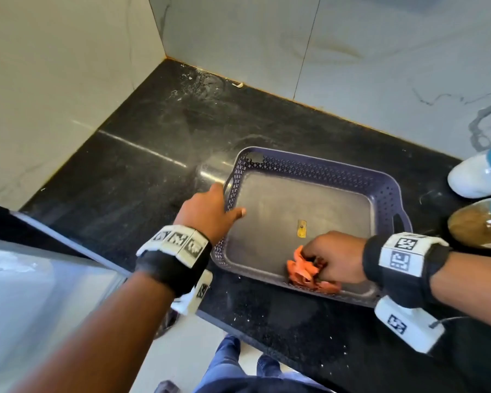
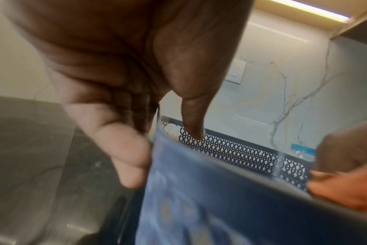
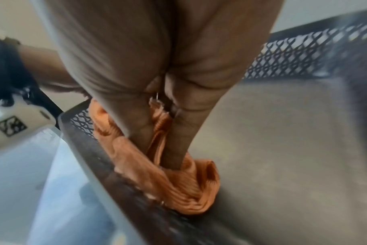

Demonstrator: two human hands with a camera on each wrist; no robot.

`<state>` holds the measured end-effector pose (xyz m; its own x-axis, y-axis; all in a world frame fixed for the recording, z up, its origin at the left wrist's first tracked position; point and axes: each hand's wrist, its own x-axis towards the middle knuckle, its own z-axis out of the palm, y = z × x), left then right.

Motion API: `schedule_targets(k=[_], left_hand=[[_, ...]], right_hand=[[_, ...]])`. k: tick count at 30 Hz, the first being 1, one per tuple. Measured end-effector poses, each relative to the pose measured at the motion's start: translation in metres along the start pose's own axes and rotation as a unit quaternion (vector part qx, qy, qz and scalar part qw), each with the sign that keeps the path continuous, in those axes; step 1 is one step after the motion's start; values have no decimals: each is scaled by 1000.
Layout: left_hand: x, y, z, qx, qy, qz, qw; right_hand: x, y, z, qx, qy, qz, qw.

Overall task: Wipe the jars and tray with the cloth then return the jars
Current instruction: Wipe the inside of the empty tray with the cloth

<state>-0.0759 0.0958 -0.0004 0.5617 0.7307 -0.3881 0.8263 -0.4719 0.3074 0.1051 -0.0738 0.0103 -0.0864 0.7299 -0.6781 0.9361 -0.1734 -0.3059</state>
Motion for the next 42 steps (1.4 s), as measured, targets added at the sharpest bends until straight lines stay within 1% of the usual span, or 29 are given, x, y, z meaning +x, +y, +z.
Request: schedule_targets(k=[3, 6, 8, 10, 12, 13, 15, 17, 18, 20, 23, 26, 28, 31, 33, 35, 37, 39, 40, 41, 42], left_hand=[[-19, -8, 14, 7, -2, -19, 1000], [-21, -8, 24, 7, 21, -23, 999], [-18, -6, 26, 14, 33, -19, 999], [-16, -5, 25, 14, 32, -18, 999], [-15, -4, 22, 11, 31, -16, 999], [-15, -5, 21, 11, 30, -13, 999], [-14, -8, 21, 9, 35, -12, 999], [-13, -11, 22, 6, 42, -13, 999], [-13, -10, 23, 5, 45, -14, 999], [-14, -9, 25, 1, 51, -19, 999], [-17, -5, 27, -3, 57, -31, 998], [-18, -2, 27, 2, 68, -34, 997], [-19, 0, 28, 8, 72, -37, 997], [-22, 7, 32, 4, 68, -44, 997], [-21, 9, 34, 3, 61, -45, 997], [-17, 4, 33, 9, 53, -41, 998], [-13, -5, 26, 19, 53, -38, 998], [-5, -14, 15, 25, 62, -42, 997], [-1, -17, 10, 22, 62, -45, 997], [3, -19, 6, 18, 62, -47, 997], [8, -19, 2, 15, 62, -48, 997]], right_hand=[[23, -27, 3, 65, 48, -39, 996], [46, -54, -1, 84, 85, -62, 991], [51, -65, 0, 81, 89, -78, 990], [48, -64, 4, 70, 78, -85, 991], [35, -50, 7, 44, 58, -59, 996], [24, -41, 9, 31, 36, -41, 998], [0, -17, 13, -7, -28, -4, 1000], [-24, 4, 17, -46, -91, 31, 994], [-34, 14, 18, -59, -111, 49, 991], [-44, 25, 19, -68, -118, 69, 988], [-45, 18, 21, -56, -100, 82, 990], [-34, -4, 20, -7, -72, 92, 993], [-16, -18, 14, 36, -28, 74, 996], [16, -44, 6, 85, 39, 28, 995], [29, -58, 3, 102, 68, -4, 992], [26, -57, 2, 100, 74, -19, 992], [8, -40, 5, 88, 33, -12, 996], [-15, -17, 12, 43, -35, 7, 998], [-27, -6, 15, 20, -53, 10, 998], [-37, 3, 17, 0, -55, 6, 998], [-43, 11, 19, -17, -41, -1, 999]])
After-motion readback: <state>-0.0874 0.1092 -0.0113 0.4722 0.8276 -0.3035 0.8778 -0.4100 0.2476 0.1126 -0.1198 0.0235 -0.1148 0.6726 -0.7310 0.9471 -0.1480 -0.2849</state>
